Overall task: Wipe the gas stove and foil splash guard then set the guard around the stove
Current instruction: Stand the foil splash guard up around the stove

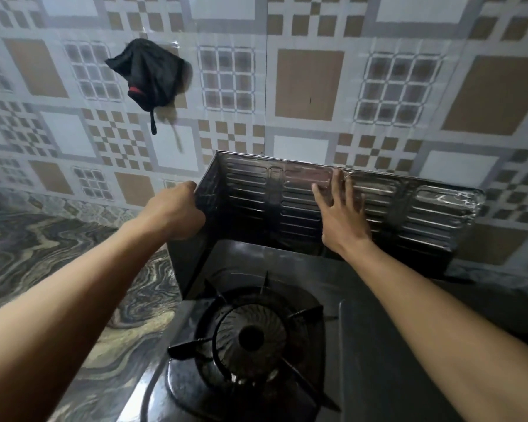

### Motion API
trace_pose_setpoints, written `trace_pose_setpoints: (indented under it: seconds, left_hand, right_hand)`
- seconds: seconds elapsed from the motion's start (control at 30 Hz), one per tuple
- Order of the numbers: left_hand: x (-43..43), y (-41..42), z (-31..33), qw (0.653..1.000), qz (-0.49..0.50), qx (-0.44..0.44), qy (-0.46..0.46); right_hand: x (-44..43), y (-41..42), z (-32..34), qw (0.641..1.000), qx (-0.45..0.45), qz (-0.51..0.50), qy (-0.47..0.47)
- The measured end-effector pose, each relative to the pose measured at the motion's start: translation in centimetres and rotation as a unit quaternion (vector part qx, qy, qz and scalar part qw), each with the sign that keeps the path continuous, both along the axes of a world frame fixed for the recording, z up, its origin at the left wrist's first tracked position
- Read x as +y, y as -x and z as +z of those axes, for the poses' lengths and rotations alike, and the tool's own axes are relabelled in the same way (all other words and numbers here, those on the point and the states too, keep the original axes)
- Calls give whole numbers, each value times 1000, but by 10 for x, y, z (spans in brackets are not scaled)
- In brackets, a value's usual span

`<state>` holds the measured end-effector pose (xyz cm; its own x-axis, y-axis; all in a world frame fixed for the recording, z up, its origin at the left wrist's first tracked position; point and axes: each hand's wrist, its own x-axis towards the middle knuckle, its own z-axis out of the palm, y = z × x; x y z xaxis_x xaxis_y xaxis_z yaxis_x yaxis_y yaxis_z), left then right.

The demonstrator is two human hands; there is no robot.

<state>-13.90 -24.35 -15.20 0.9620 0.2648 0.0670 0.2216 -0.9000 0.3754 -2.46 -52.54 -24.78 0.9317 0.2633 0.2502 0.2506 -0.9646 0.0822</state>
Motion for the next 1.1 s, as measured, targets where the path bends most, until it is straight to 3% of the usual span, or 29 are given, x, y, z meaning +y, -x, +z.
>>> trace_pose_setpoints:
  seconds: [0.47, 0.7, 1.1]
  left_hand:
    - [3, 4, 5, 1000, 20, 2, 21]
    - [0, 1, 4, 999, 13, 6, 32]
    - [-2, -4, 3, 999, 30, -5, 19]
  right_hand:
    - [-10, -7, 7, 995, -38, 78, -44]
    - [-40, 1, -4, 994, -42, -45, -86]
    - [-44, 8, 6, 992, -95, -36, -73]
